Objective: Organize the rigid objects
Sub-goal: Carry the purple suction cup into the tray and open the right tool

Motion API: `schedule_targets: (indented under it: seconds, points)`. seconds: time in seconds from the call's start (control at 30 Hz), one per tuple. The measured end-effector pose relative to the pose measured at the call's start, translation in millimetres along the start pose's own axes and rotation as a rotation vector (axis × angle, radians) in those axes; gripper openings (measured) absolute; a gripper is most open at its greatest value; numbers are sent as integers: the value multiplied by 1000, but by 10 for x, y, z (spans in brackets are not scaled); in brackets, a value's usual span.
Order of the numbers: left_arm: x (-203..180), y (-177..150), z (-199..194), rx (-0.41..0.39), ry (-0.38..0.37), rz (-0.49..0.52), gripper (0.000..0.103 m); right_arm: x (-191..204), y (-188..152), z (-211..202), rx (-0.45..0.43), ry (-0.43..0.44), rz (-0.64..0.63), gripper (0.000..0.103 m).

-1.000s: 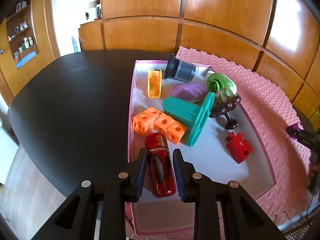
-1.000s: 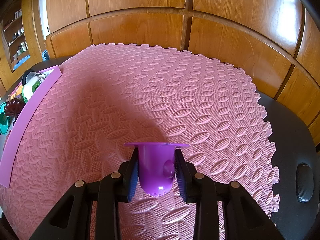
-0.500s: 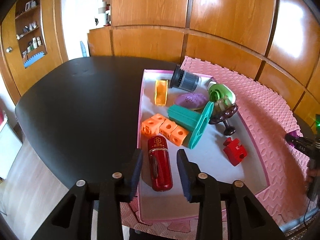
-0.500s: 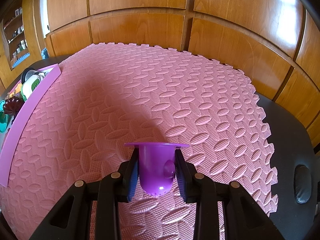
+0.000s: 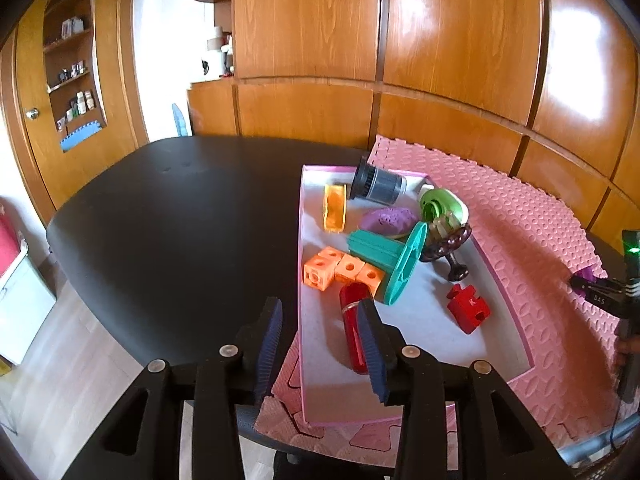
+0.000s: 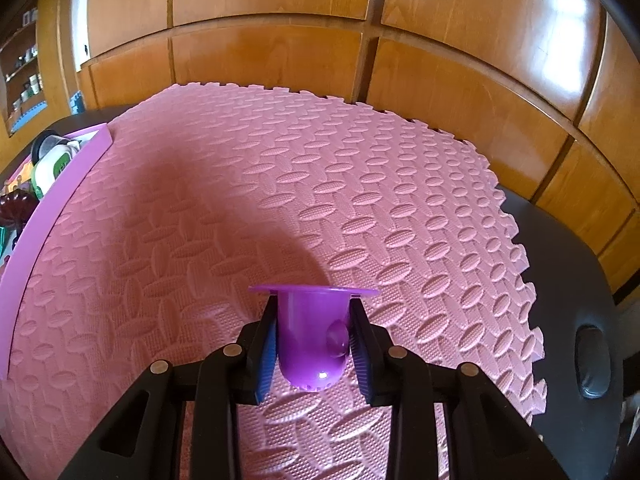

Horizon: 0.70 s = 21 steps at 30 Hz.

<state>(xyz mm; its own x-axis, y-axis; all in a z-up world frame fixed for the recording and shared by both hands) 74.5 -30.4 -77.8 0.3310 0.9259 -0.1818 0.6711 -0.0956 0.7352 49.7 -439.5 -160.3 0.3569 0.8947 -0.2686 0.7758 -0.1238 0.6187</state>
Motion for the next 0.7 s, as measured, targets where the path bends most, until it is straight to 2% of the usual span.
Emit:
schedule_targets:
  seconds: [0.2, 0.27, 0.47, 0.6, 0.7]
  points:
    - [33, -12, -47, -12, -11, -22, 42, 14, -73, -77, 41, -5, 48, 31]
    - [52, -28, -43, -9, -13, -30, 42, 49, -118, -123, 63, 23, 60, 32]
    - [134, -73, -46, -6, -11, -57, 42, 157, -169, -207, 94, 32, 70, 32]
    - [200, -97, -49, -3, -7, -74, 42, 269, -181, -282, 127, 105, 94, 32]
    - [247, -112, -41, 0, -4, -89, 42, 411, -145, -410, 107, 143, 80, 32]
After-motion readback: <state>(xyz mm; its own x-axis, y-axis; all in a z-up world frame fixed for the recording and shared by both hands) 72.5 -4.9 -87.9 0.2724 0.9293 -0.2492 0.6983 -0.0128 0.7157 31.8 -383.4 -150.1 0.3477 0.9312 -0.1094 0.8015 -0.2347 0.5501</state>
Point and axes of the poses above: each gripper's, at about its wrist camera, not at the fingertips, and z roughly the way its jaws point, x to its left, y to its top, the point moved 7 cm from there along z, roughly the way its jaws point, and after that the axes turned 12 degrees about -y, right-handed, at the moved point
